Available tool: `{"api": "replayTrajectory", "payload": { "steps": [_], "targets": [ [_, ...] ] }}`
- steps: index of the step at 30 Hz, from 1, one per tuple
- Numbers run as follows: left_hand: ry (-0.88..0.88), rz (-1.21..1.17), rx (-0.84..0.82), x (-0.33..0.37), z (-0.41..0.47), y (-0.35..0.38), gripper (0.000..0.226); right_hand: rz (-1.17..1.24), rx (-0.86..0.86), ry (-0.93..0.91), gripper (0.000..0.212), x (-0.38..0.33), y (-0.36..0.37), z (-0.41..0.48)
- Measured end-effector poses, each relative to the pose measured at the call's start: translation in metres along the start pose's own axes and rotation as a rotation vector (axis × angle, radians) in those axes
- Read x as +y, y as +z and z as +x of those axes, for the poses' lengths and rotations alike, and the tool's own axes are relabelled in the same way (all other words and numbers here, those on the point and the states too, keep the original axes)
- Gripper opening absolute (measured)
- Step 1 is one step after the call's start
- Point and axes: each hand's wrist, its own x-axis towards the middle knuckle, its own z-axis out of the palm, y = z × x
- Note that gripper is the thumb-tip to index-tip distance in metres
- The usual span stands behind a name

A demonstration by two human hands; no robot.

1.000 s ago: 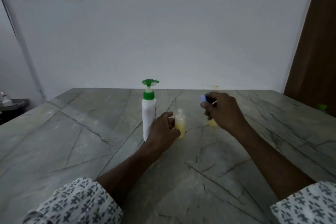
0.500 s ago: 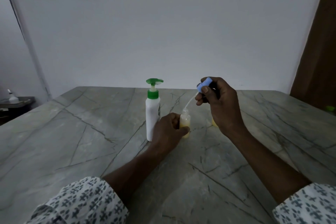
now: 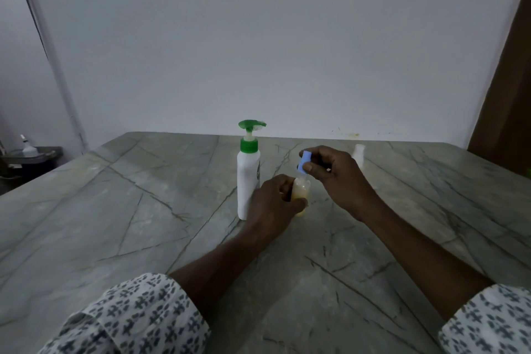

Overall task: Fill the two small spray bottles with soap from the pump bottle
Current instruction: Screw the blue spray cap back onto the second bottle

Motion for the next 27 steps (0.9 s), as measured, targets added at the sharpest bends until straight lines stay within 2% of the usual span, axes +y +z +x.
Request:
{"api": "replayTrajectory", "payload": {
  "steps": [3,8,15,18,21,23,25,27],
  "targets": [
    [0.001,-0.018,-0.001,0.001,0.0,0.0,0.042,0.034,-0.045,0.063,0.034,0.001,-0.005,0.0],
    [0.015,-0.059,0.028,0.004,0.0,0.0,0.041,0.186,-0.027,0.103,0.034,0.004,-0.017,-0.002],
    [0.036,-0.086,0.047,0.006,-0.002,0.0,0.041,0.189,-0.055,0.098,0.016,0.003,-0.022,-0.003],
    [0.047,-0.058,0.06,0.005,-0.002,0.0,0.041,0.094,-0.081,0.092,0.007,0.004,-0.022,-0.002],
    [0.051,-0.025,0.059,0.005,-0.003,0.001,0.038,-0.079,-0.031,0.105,0.036,0.007,-0.016,-0.003],
    [0.046,-0.042,0.065,0.005,-0.003,0.001,0.039,-0.078,-0.022,0.117,0.045,0.003,-0.015,-0.005],
    [0.047,-0.06,0.071,0.005,-0.002,0.001,0.041,0.035,-0.085,0.132,0.036,-0.002,-0.019,-0.007],
    [0.042,-0.072,0.063,0.005,-0.002,0.001,0.043,0.147,-0.139,0.127,0.017,-0.002,-0.026,-0.006]
  ]
}}
